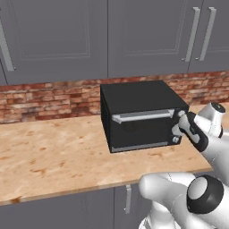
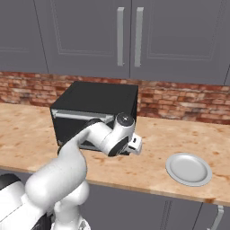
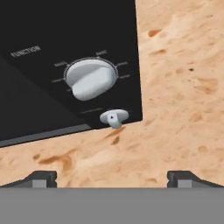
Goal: Pick up the bagel from the plate, place it on the toaster oven rack, close the door, and set the timer.
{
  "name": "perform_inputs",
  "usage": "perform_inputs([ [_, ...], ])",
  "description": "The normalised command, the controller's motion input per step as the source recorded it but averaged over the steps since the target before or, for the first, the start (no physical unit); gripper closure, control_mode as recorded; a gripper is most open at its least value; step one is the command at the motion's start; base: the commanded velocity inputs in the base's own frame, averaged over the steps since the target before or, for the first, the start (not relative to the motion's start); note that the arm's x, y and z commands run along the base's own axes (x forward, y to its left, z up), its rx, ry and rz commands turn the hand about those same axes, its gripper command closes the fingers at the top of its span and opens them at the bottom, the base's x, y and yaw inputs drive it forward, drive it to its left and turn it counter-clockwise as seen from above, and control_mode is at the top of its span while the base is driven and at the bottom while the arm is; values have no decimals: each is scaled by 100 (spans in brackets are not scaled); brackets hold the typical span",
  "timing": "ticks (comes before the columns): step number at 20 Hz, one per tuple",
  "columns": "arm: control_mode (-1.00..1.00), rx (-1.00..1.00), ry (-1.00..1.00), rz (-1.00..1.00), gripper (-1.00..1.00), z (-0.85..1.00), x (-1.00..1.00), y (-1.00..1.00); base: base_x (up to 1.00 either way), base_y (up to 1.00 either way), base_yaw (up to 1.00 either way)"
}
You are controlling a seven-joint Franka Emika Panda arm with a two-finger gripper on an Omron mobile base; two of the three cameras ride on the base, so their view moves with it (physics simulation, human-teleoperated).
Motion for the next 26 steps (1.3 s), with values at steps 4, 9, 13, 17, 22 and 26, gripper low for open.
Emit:
perform_inputs([
  [4, -100, 0, 0, 0, -100, -34, 29, 0, 0, 0, 0],
  [9, -100, 0, 0, 0, -100, -30, 34, -10, 0, 0, 0],
  [13, -100, 0, 0, 0, -100, -26, 24, -18, 0, 0, 0],
  [17, -100, 1, 0, 0, -100, -24, 22, -13, 0, 0, 0],
  [22, -100, 2, 0, 0, -100, -21, 23, -6, 0, 0, 0],
  [26, -100, 2, 0, 0, -100, -12, 33, 0, 0, 0, 0],
])
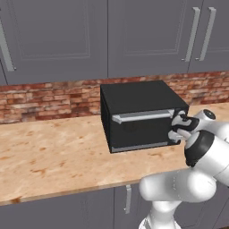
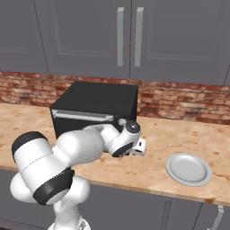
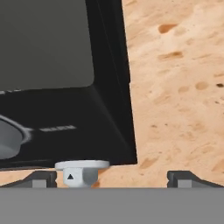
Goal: Pick up the bagel from the plate, place it on the toaster oven rack, close the door, and set the timer.
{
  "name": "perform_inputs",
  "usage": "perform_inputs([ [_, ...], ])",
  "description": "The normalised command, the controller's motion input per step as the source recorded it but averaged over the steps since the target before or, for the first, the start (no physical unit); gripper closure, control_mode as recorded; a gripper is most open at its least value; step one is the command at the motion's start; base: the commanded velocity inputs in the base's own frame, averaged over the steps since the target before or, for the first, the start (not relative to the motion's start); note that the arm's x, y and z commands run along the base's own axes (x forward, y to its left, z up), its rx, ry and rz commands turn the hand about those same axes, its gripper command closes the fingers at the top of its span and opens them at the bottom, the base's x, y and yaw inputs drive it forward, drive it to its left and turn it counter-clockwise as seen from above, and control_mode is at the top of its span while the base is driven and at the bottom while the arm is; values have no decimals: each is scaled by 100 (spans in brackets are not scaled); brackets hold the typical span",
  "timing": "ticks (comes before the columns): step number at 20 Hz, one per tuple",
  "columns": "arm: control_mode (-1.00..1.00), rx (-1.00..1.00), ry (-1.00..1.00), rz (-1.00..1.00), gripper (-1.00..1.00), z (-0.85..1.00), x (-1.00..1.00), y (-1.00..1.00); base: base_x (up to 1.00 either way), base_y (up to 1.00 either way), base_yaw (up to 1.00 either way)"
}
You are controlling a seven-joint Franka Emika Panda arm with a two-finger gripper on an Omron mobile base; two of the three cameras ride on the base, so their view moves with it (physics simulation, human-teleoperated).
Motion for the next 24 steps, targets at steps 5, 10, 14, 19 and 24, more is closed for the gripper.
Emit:
perform_inputs([
  [5, -100, 0, 0, 0, -100, -17, 26, 0, 0, 0, 0],
  [10, -100, 0, 0, 0, -100, -16, 19, 0, 0, 0, 0],
  [14, -100, 2, 0, -2, -100, -18, 0, 0, 0, 0, 0],
  [19, -100, 3, 0, -6, 100, -20, 16, 0, 0, 0, 0],
  [24, -100, 7, 0, -4, 100, -6, 51, -8, 0, 0, 0],
])
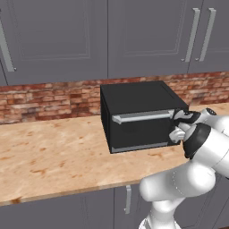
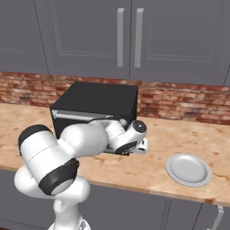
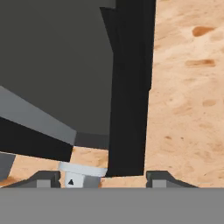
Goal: Pick up the bagel from the plate, place it on the toaster oven rack, close the door, and set the timer.
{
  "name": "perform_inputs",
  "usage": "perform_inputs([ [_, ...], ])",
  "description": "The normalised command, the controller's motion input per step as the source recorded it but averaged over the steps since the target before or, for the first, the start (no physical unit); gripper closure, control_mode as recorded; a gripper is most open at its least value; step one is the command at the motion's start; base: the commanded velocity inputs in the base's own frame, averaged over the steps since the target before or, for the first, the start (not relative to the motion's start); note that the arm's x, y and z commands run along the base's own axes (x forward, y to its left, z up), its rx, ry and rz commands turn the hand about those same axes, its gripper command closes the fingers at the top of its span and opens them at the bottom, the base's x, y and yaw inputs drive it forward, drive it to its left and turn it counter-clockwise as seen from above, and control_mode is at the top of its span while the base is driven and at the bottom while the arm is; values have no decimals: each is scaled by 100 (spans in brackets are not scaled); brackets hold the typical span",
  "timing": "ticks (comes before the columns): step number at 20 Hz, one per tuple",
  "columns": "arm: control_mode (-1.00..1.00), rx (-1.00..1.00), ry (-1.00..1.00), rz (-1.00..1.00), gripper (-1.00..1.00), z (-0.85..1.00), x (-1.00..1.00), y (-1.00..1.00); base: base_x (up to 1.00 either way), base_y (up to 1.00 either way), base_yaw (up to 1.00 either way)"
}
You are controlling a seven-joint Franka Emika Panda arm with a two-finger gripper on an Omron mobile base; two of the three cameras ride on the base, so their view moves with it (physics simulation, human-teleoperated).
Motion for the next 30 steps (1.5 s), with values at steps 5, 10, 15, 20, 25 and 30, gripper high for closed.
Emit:
perform_inputs([
  [5, -100, 12, 0, 0, 100, -1, 50, -49, 0, 0, 0],
  [10, -100, 16, 0, 0, 100, 0, 55, -55, 0, 0, 0],
  [15, -100, 20, 0, 0, 100, 0, 47, -73, 0, 0, 0],
  [20, -100, 26, 0, 0, 100, 0, 37, -94, 0, 0, 0],
  [25, -100, 39, 2, 0, 100, 0, 31, -100, 0, 0, 0],
  [30, -100, 40, 1, 0, 100, 0, 25, -97, 0, 0, 0],
])
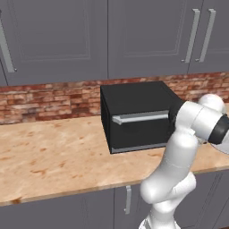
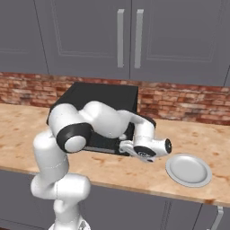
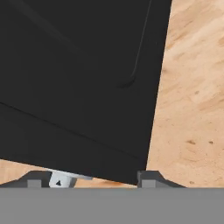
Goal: Pick up the bagel from the plate, place it on the toaster oven rack, close the door, and set the timer.
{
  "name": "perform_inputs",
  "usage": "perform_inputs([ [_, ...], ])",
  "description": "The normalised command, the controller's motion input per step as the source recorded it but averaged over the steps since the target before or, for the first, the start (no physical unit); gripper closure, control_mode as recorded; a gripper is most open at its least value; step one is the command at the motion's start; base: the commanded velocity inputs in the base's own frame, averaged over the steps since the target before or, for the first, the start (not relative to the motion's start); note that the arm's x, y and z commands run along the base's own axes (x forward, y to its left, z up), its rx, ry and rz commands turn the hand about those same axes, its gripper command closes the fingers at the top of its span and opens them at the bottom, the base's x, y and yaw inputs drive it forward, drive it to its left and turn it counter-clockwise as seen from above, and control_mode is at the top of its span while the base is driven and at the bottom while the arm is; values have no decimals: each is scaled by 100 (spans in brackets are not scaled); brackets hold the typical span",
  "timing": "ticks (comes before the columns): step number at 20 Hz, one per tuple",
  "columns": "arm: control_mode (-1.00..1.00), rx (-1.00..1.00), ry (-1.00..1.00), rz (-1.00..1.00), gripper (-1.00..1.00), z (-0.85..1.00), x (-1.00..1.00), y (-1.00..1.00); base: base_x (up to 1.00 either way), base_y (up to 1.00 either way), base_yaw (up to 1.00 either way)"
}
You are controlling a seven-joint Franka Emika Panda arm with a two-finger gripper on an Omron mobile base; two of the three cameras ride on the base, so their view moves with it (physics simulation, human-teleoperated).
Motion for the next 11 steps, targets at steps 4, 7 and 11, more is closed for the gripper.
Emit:
perform_inputs([
  [4, -100, 34, 0, 0, 100, 0, 16, -78, 0, 0, 0],
  [7, -100, 26, 0, 0, 100, 0, 15, -47, 0, 0, 0],
  [11, -100, 19, 0, 0, 100, 0, 14, -37, 0, 0, 0],
])
